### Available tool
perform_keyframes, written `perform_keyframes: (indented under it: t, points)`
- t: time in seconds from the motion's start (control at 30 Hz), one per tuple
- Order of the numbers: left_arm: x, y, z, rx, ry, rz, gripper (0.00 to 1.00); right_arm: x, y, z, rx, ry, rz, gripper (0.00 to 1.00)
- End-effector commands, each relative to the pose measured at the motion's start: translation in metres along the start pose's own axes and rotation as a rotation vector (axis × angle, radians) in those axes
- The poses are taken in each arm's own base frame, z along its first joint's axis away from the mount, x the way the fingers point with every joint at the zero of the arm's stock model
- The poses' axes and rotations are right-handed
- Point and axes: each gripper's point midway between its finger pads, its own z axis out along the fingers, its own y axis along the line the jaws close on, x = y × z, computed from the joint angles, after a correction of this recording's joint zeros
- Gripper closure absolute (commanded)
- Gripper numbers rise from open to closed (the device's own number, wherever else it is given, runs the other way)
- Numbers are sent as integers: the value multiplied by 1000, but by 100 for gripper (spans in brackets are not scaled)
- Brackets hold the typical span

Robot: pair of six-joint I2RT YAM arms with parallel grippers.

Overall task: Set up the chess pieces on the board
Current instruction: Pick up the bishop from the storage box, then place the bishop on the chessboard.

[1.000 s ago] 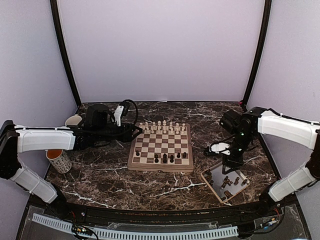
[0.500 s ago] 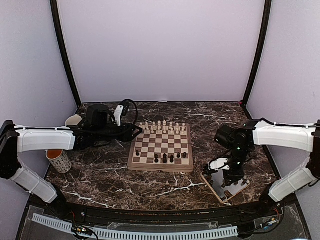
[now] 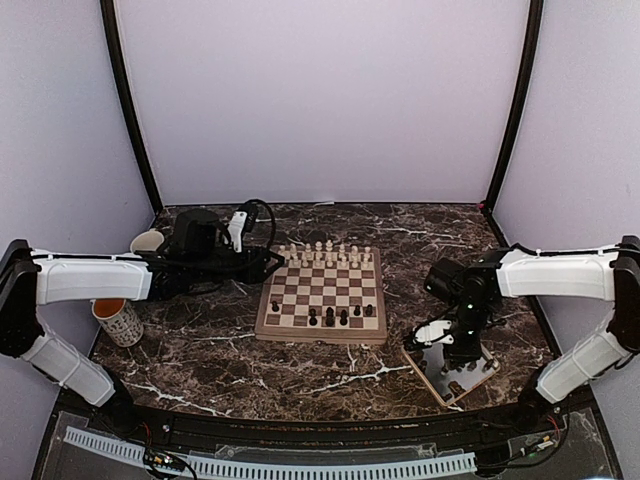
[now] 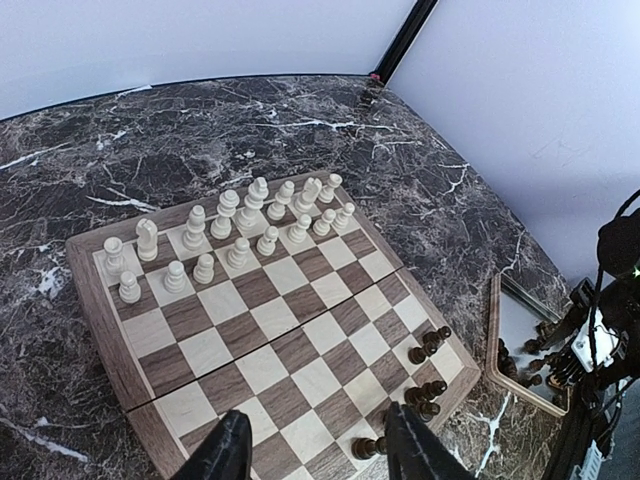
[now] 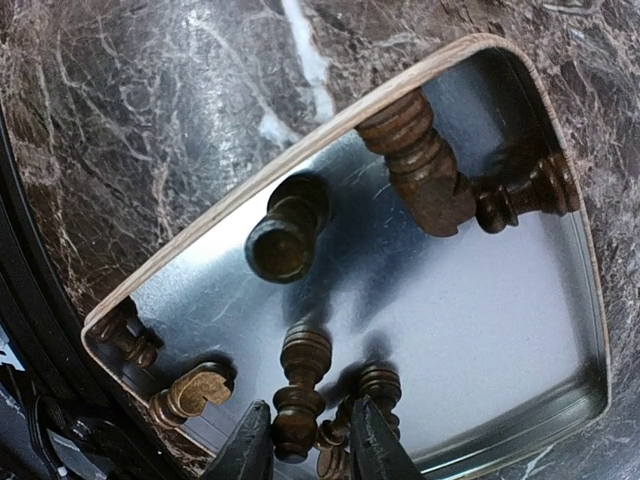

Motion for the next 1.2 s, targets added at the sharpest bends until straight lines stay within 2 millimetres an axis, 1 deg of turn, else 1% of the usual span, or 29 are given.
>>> perform_keyframes:
  t: [0.0, 0.1, 0.17, 0.3, 0.43, 0.57, 0.63, 0.7, 0.77, 0.8, 0.87, 0.9, 0.93, 1.1, 1.17]
  points:
    - [-2, 1, 0, -9, -10, -8, 52, -13, -1, 3, -6, -35, 7, 74]
    - [1, 2, 1, -13, -6, -13, 52, -14, -1, 6, -14, -35, 11, 78]
    - [3, 3, 1, -15, -2, -15, 52, -17, -1, 6, -26, -41, 14, 84]
    - [4, 4, 2, -17, 2, -18, 52, -24, 4, -1, -62, -70, 14, 91]
    - [7, 4, 2, -19, 9, -19, 52, -31, 8, -17, -126, -114, 16, 94]
    - [9, 6, 1, -24, 16, -16, 52, -40, 3, -36, -155, -165, 44, 94]
    - [8, 7, -1, -38, 12, -5, 52, -46, 0, -47, -149, -188, 53, 94]
    - [6, 10, -3, -54, 9, 10, 52, -55, -11, -60, -106, -216, 68, 94]
    - [6, 13, -5, -79, 12, 22, 51, -64, -26, -72, -48, -232, 79, 93]
    - [6, 15, -6, -90, 15, 27, 51, -72, -38, -82, -8, -246, 80, 93]
    - [8, 19, -8, -117, 26, 32, 51, -85, -55, -95, 38, -261, 82, 93]
    - [8, 21, -10, -129, 28, 31, 51, -95, -65, -105, 63, -282, 82, 93]
    - [10, 23, -11, -137, 36, 28, 51, -103, -71, -111, 73, -299, 82, 92]
    - [15, 30, -23, -179, 45, 27, 51, -149, -98, -131, 82, -357, 67, 92]
    - [16, 33, -28, -196, 40, 31, 51, -167, -108, -136, 94, -368, 63, 92]
